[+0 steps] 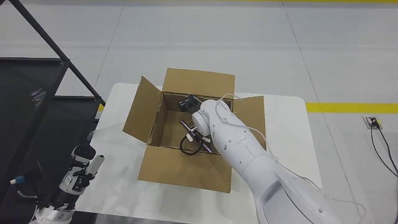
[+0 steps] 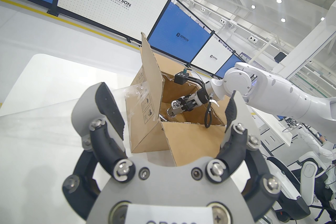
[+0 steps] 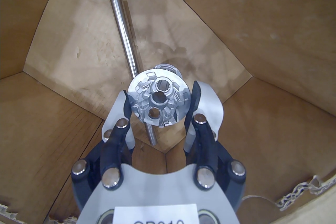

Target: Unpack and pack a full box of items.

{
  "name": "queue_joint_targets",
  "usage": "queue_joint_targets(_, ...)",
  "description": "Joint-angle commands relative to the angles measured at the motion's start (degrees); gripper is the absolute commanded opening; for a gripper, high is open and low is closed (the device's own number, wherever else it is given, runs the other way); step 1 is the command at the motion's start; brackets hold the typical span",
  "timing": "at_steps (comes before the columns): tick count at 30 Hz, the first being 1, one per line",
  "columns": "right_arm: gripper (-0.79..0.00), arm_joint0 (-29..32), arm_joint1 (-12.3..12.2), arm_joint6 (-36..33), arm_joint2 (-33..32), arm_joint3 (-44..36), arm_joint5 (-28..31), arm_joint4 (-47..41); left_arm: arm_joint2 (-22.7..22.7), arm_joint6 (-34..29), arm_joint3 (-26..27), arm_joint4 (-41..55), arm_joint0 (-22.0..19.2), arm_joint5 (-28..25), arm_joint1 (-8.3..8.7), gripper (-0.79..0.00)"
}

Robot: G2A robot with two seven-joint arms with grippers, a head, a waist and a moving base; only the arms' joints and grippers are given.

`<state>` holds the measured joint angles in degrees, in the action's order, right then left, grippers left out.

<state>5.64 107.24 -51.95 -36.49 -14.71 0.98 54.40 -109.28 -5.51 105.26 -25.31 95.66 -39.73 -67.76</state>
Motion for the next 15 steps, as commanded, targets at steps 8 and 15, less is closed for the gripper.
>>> queue_joint_targets(8, 0.0, -0.31, 0.57, 0.59, -0.23, 0.91, 0.03, 0.45, 0.0, 0.0, 0.0, 0.0, 0.0, 0.0, 0.0, 0.0)
queue_joint_targets(15, 0.0, -0.98, 0.65, 3.06, -1.07, -0.28, 0.75, -0.01, 0.0, 0.0, 0.0, 0.0, 0.0, 0.0, 0.0, 0.0)
